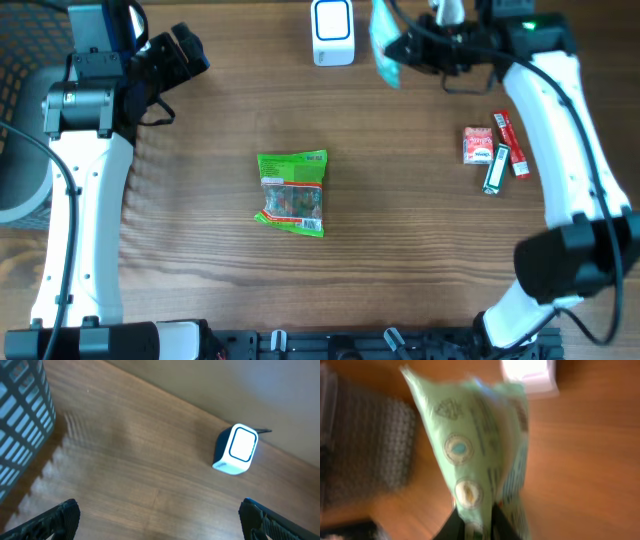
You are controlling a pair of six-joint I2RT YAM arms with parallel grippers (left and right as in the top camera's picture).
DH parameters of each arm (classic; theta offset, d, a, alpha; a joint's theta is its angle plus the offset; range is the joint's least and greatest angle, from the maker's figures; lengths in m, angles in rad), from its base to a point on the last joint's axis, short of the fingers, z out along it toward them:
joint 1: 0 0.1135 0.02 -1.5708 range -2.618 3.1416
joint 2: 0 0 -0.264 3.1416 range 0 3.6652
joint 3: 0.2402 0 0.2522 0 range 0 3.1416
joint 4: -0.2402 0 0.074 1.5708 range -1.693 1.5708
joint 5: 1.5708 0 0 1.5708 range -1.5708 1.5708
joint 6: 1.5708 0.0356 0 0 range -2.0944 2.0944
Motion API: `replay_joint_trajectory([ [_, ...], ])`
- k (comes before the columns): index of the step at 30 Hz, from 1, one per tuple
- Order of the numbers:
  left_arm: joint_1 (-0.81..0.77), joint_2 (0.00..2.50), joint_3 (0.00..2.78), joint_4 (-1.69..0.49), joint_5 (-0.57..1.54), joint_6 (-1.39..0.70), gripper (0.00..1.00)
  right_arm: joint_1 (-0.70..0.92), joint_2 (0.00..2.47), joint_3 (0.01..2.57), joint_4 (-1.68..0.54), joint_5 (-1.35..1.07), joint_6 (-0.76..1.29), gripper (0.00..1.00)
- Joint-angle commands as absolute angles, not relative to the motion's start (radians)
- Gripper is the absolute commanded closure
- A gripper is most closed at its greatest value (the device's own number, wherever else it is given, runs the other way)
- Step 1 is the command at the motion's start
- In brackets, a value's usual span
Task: Scan the item barcode
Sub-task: 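Lower the wipes pack at the right side and release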
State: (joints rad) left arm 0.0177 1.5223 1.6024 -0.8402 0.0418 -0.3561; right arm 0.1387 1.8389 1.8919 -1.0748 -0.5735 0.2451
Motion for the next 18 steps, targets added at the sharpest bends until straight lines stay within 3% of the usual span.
replay_joint_trajectory([
  [1, 0.017, 1.524, 1.605, -0.836, 0.032, -0.344, 0.0, 0.145, 1.814, 1.861, -1.306, -0.233, 0.004, 0.95],
  [3, 0.017, 1.524, 1.605, -0.836, 0.032, -0.344, 0.0, 0.145, 1.814, 1.753, -1.343, -0.052, 0.087, 0.95],
  [8, 0.017, 1.524, 1.605, -0.836, 0.032, -0.344, 0.0, 0.145, 1.814, 1.396, -1.086, -0.015, 0.114, 0.83],
  [12, 0.017, 1.524, 1.605, -0.836, 0.032, -0.344, 0.0, 0.144, 1.815, 1.301, -0.976, 0.13, 0.115, 0.77],
  [13, 0.017, 1.524, 1.605, -0.836, 0.032, -0.344, 0.0, 0.145, 1.814, 1.302, -0.972, 0.142, 0.111, 0.72],
  [14, 0.017, 1.524, 1.605, -0.836, 0.032, -0.344, 0.0, 0.145, 1.813, 1.303, -0.964, 0.129, 0.104, 0.48],
  [15, 0.017, 1.524, 1.605, -0.836, 0.032, -0.344, 0.0, 0.145, 1.813, 1.303, -0.95, 0.051, 0.06, 0.4],
  [18, 0.017, 1.524, 1.605, -0.836, 0.032, -0.344, 0.0, 0.145, 1.809, 1.334, -0.952, -0.151, -0.025, 0.43],
])
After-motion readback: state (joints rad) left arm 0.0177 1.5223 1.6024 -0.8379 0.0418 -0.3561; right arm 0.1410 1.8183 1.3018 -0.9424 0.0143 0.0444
